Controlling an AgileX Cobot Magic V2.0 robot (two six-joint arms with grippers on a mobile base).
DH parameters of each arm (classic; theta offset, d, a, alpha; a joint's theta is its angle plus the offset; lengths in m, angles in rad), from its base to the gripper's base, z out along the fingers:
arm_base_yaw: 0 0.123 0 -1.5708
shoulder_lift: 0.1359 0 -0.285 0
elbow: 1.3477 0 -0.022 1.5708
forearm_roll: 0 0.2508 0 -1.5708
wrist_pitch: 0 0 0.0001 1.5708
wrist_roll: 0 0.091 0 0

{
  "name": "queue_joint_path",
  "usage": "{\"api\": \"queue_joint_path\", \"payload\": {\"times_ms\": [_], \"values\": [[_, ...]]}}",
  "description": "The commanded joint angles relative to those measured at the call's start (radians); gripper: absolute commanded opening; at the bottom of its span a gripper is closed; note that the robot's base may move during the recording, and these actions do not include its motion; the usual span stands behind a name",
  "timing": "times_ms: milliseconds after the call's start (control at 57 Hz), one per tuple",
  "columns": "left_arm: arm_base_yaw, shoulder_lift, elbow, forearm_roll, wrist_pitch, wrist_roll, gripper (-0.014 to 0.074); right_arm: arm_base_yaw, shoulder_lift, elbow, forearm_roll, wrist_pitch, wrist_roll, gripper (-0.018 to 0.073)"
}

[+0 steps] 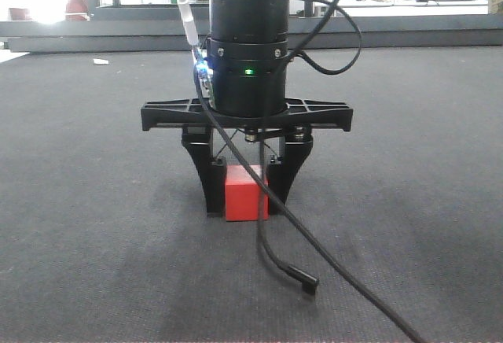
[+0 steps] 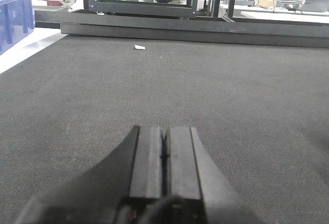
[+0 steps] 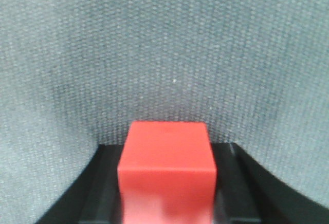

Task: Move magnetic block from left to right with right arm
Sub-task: 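Lower the right gripper over the red cube and close on it, then lift the red cube with the right gripper and raise it away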

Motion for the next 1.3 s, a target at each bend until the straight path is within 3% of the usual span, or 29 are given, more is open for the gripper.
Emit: {"api": "queue_joint_path", "payload": {"times_ms": [0, 210, 386, 666, 842, 1140, 1280], "values": [[-0.005, -0.012, 0.008, -0.003, -0.083, -0.007, -0.0126, 0.003, -0.061, -0.036, -0.009, 0.004, 0.001, 0.0255], [-0.005, -0.012, 0.008, -0.003, -0.083, -0.007, -0.0126, 0.001, -0.107, -0.036, -0.008, 0.008, -0.049, 0.0246], [-0.005, -0.012, 0.008, -0.003, -0.083, -0.007, -0.0126, -0.031, -0.189, -0.003, -0.008, 0.001, -0.195, 0.0246], [-0.005, -0.012, 0.008, -0.003, -0.083, -0.007, -0.0126, -0.138, -0.4, 0.253, -0.008, -0.153, -0.388, 0.0246], [-0.005, -0.012, 0.008, -0.003, -0.083, -0.007, -0.0126, -0.261, -0.575, 0.468, 0.03, -0.322, -0.502, 0.0246], [-0.005, -0.012, 0.008, -0.003, -0.083, -0.007, -0.0126, -0.545, -0.851, 0.788, 0.106, -0.542, -0.703, 0.0246], [-0.005, -0.012, 0.008, -0.003, -0.083, -0.007, -0.0126, -0.641, -0.964, 0.893, 0.115, -0.671, -0.746, 0.0246]]}}
